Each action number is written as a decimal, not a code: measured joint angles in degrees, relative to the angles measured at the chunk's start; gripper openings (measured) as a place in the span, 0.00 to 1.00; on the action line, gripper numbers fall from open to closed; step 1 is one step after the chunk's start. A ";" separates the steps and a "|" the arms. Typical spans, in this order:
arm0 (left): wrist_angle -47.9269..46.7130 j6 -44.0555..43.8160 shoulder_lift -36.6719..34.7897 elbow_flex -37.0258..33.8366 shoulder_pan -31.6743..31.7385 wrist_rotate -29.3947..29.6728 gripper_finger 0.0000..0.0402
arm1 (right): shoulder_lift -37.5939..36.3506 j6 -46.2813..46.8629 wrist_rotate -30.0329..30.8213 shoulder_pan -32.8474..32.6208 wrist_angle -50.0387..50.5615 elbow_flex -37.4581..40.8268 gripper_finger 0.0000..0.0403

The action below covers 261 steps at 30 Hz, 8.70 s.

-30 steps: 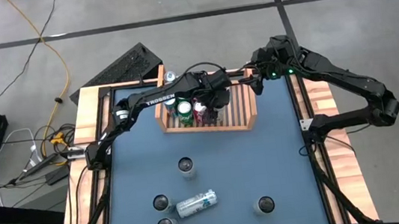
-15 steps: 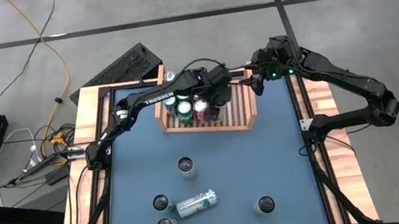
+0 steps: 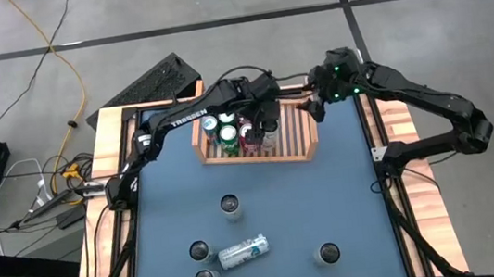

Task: Place canned beverage on shelf
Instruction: Put the light yellow soda can on the shelf

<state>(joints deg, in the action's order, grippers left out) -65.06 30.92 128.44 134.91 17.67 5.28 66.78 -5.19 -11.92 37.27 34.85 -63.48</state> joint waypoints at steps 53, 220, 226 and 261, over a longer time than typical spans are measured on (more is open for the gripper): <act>-6.37 -3.56 -20.17 0.04 5.57 6.08 0.81 | 29.30 -9.79 6.06 -15.63 -2.01 -10.78 0.82; -24.67 -59.69 -24.32 -6.41 -14.68 -0.94 0.81 | 34.93 -26.32 10.86 15.30 34.68 -71.22 0.85; -18.63 -63.06 -24.31 -6.99 -21.43 1.37 0.81 | 35.27 -26.30 10.60 16.13 36.85 -71.14 0.85; -23.67 -71.90 -14.18 -6.98 -38.23 16.76 0.81 | 35.30 -25.14 8.62 11.23 36.00 -71.14 0.85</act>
<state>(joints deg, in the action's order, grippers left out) -88.73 -40.98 114.26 127.93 -20.55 22.03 102.08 -30.32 -3.31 48.50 70.85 -134.63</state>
